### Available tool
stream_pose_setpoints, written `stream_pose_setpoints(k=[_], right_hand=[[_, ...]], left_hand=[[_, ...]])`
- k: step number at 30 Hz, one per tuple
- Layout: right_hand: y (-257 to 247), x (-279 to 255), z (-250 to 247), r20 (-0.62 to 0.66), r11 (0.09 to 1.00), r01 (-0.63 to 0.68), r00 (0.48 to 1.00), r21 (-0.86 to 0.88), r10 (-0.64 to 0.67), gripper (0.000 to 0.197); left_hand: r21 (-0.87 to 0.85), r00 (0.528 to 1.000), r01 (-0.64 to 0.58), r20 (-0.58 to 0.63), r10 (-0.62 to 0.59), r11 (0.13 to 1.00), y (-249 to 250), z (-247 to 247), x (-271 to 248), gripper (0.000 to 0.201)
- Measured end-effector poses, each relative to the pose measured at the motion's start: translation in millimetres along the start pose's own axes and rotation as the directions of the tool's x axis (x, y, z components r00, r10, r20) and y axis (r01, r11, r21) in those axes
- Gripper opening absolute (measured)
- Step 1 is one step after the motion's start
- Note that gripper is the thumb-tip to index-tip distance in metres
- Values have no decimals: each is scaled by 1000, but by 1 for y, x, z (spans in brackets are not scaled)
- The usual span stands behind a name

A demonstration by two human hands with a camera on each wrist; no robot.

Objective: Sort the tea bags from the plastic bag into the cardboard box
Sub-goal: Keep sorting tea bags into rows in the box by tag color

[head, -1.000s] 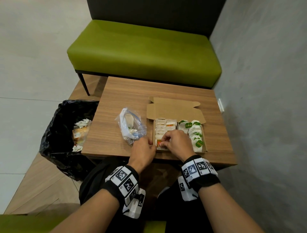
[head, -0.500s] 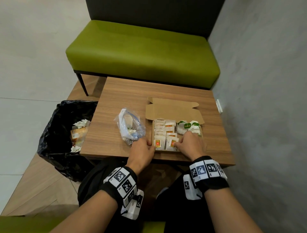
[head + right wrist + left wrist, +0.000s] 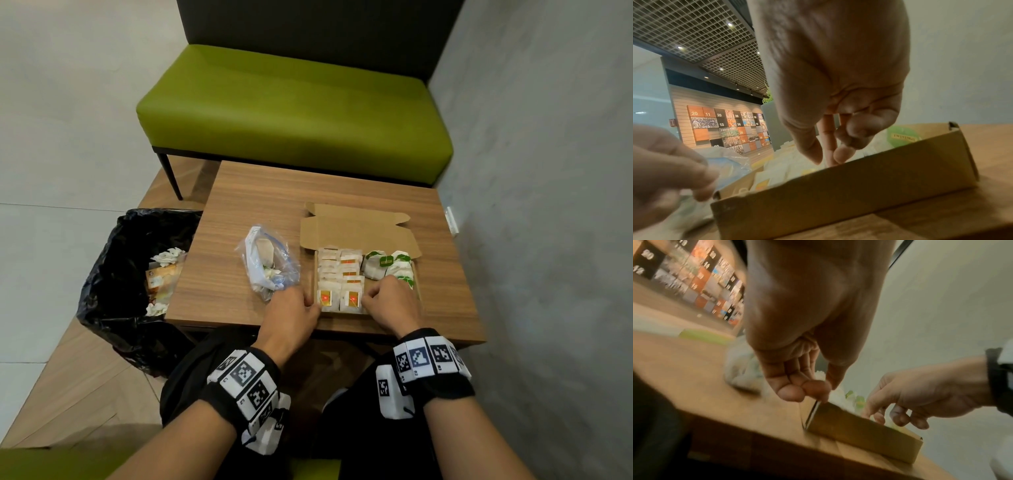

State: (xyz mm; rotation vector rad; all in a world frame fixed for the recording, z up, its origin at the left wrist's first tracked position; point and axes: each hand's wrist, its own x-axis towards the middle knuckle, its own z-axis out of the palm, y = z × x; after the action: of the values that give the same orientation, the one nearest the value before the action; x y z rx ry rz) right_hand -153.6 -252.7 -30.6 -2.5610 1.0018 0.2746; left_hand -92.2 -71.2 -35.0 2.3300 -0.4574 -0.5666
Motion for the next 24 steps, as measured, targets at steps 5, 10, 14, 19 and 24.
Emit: stream_pose_setpoints(k=[5,10,14,19,24], right_hand=[[0,-9,-10,-70,998,8,998,66,-4,19],[-3,-26,-14,-140,991,31,990,128,-13,14],[-17,-41,-18,-188,973,136,977,185,-101,13],[-36,-70,-22,-258,825,412,907,386,-332,13],[-48,-102,-27,-193,766,444,895,465,-402,24]], left_hand=[[344,919,-31,-360,162,939,19,-48,-3,20],[393,943,76,-327,61,916,-5,-71,30,52],[342,982,10,-181,55,940,-17,-71,39,51],[216,975,-110,-167,147,970,-7,-84,11,44],[50,915,-398,-55,400,916,-1,-94,-48,48]])
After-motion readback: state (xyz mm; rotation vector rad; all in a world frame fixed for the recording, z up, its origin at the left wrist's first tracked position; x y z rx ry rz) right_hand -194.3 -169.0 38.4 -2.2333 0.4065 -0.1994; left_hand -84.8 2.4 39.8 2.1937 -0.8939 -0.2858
